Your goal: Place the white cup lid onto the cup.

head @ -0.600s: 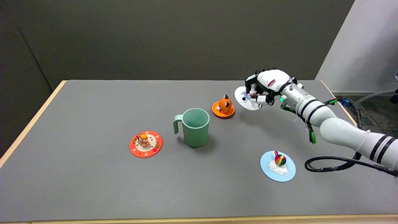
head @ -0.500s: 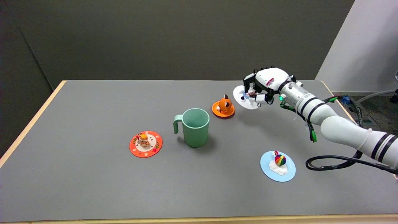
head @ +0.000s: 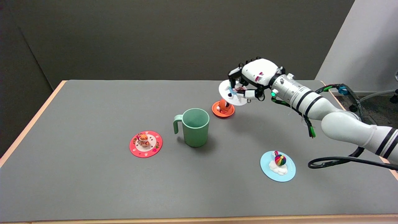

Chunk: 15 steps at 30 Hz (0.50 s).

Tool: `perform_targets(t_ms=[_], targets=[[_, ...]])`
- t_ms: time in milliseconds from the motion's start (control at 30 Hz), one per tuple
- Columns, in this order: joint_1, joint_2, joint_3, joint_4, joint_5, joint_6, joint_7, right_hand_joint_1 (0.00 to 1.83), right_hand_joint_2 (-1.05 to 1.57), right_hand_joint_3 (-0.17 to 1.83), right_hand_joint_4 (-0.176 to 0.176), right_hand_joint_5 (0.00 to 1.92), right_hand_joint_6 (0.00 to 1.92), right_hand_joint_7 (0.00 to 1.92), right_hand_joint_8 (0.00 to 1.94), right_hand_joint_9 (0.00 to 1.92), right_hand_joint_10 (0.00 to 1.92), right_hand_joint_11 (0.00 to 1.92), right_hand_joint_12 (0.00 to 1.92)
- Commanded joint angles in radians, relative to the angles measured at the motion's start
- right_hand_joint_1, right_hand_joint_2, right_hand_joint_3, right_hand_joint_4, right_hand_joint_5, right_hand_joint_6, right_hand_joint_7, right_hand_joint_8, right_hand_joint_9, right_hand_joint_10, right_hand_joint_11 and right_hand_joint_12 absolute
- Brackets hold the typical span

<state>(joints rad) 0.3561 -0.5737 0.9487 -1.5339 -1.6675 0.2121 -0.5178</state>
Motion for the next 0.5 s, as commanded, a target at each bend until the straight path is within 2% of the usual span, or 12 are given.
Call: perform_targets(t_ms=[33, 67, 100, 133, 167, 500], targets=[[0.088, 0.014, -0.105, -0.155, -0.057, -0.017, 0.004, 0.96, 1.08, 0.22, 0.176, 0.84, 1.21, 1.1, 0.43, 1.07, 0.47, 0.85, 1.03], [0.106, 0.013, -0.127, -0.158, -0.057, -0.014, 0.004, 0.96, 1.08, 0.22, 0.176, 0.84, 1.21, 1.1, 0.43, 1.07, 0.47, 0.85, 1.03], [0.15, 0.05, -0.038, -0.252, -0.315, 0.006, -0.019, 0.96, 1.08, 0.22, 0.176, 0.84, 1.21, 1.09, 0.43, 1.07, 0.47, 0.85, 1.03], [0.138, 0.015, -0.154, -0.168, -0.081, -0.006, 0.002, 0.96, 1.08, 0.22, 0.176, 0.84, 1.21, 1.09, 0.43, 1.07, 0.48, 0.84, 1.03], [0.155, 0.01, -0.186, -0.159, -0.057, -0.003, 0.004, 0.96, 1.08, 0.22, 0.176, 0.84, 1.21, 1.09, 0.43, 1.07, 0.48, 0.84, 1.03], [0.321, -0.004, -0.354, -0.144, -0.057, -0.04, 0.019, 0.96, 1.08, 0.22, 0.176, 0.84, 1.21, 1.08, 0.43, 1.06, 0.47, 0.85, 0.99]])
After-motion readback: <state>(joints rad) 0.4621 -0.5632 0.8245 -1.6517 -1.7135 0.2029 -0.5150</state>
